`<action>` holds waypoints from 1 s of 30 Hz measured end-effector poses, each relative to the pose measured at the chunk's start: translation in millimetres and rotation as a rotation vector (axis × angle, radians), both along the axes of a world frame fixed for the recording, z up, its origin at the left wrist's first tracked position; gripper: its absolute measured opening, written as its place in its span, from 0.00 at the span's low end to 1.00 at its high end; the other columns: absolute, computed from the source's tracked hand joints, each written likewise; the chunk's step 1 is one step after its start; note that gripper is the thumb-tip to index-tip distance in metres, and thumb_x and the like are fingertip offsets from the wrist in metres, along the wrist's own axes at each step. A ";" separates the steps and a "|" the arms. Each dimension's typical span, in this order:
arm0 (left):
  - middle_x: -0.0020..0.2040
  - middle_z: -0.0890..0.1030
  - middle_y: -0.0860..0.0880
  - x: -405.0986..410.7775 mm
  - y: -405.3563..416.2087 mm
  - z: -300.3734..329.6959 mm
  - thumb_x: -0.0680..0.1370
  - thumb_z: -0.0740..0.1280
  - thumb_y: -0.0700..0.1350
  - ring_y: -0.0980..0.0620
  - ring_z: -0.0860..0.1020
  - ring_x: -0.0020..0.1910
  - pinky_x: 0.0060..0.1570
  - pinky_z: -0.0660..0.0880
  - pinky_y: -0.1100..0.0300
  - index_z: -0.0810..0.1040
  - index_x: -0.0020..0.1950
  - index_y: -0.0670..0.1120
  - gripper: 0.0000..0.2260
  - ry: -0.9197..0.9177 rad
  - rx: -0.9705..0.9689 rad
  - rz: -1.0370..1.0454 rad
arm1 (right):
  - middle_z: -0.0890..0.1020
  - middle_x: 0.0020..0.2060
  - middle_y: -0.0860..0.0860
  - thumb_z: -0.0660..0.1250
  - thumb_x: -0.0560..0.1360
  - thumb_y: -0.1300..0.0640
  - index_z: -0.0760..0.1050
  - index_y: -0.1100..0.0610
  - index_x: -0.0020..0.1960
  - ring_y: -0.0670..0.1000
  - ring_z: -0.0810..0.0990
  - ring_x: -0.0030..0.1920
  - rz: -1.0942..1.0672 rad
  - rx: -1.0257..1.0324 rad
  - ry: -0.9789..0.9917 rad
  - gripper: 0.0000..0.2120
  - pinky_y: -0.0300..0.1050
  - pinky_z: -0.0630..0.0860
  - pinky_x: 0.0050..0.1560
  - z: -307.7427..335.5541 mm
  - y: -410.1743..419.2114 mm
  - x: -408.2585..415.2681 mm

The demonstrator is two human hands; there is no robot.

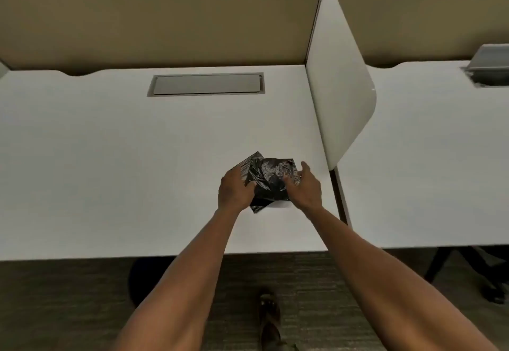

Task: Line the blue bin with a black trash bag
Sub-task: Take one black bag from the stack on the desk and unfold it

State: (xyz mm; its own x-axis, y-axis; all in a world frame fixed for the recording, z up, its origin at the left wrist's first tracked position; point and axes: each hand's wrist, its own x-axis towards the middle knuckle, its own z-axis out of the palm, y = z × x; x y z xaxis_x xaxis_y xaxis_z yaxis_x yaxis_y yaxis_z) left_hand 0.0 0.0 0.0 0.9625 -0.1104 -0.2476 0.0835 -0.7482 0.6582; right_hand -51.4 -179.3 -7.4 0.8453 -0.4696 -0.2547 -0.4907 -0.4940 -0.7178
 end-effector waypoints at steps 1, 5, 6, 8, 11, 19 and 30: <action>0.72 0.77 0.39 3.9 -2.4 -9.0 0.79 0.72 0.51 0.37 0.71 0.74 0.72 0.70 0.45 0.67 0.78 0.43 0.31 0.078 0.041 -0.007 | 0.79 0.69 0.62 0.70 0.80 0.47 0.63 0.59 0.80 0.64 0.77 0.70 -0.010 0.002 0.013 0.34 0.57 0.75 0.68 -6.9 0.1 3.4; 0.81 0.67 0.40 8.9 -9.7 -32.5 0.79 0.69 0.59 0.35 0.53 0.83 0.80 0.52 0.40 0.52 0.85 0.47 0.41 0.256 0.237 -0.060 | 0.83 0.64 0.60 0.71 0.77 0.47 0.68 0.57 0.75 0.65 0.79 0.66 -0.004 -0.001 0.086 0.30 0.61 0.78 0.65 -24.8 3.2 9.4; 0.81 0.67 0.40 8.9 -12.6 -36.0 0.79 0.69 0.59 0.35 0.54 0.83 0.80 0.53 0.41 0.52 0.85 0.47 0.42 0.269 0.220 -0.056 | 0.83 0.64 0.60 0.72 0.77 0.47 0.68 0.57 0.75 0.65 0.79 0.67 -0.008 0.007 0.095 0.31 0.62 0.78 0.65 -27.5 3.5 11.1; 0.77 0.72 0.40 7.8 -16.5 -39.5 0.78 0.71 0.58 0.36 0.64 0.79 0.77 0.62 0.42 0.54 0.84 0.48 0.41 0.272 0.151 -0.025 | 0.83 0.65 0.60 0.72 0.77 0.47 0.69 0.57 0.76 0.65 0.79 0.67 -0.031 0.039 0.100 0.32 0.62 0.78 0.66 -30.5 2.3 15.5; 0.68 0.81 0.42 5.8 -18.6 -40.3 0.76 0.74 0.53 0.38 0.76 0.70 0.70 0.73 0.43 0.62 0.81 0.48 0.37 0.272 -0.018 0.077 | 0.83 0.64 0.60 0.74 0.76 0.47 0.69 0.56 0.76 0.64 0.79 0.67 -0.074 0.131 0.092 0.32 0.60 0.78 0.67 -36.3 2.7 20.6; 0.60 0.86 0.46 -11.6 -5.1 -28.5 0.74 0.78 0.45 0.47 0.83 0.56 0.58 0.80 0.53 0.81 0.68 0.47 0.22 0.321 -0.302 0.273 | 0.89 0.54 0.57 0.80 0.72 0.58 0.85 0.53 0.55 0.55 0.88 0.52 -0.148 0.582 0.006 0.13 0.53 0.86 0.55 -33.8 6.2 24.8; 0.55 0.86 0.48 -89.9 80.3 6.4 0.74 0.79 0.48 0.53 0.84 0.54 0.51 0.82 0.59 0.81 0.66 0.51 0.21 0.236 -0.654 0.395 | 0.89 0.52 0.56 0.76 0.75 0.63 0.84 0.61 0.61 0.55 0.88 0.50 -0.089 0.906 -0.086 0.14 0.48 0.84 0.44 2.2 78.8 -30.9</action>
State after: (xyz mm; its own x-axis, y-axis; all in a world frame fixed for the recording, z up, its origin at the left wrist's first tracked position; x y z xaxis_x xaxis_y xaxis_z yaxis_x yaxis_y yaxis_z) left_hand -89.9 80.3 6.4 0.8909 0.0346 -0.4529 0.4540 -0.1022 0.8851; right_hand -82.3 -100.4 -5.2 0.8484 -0.1854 -0.4958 -0.4273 0.3131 -0.8482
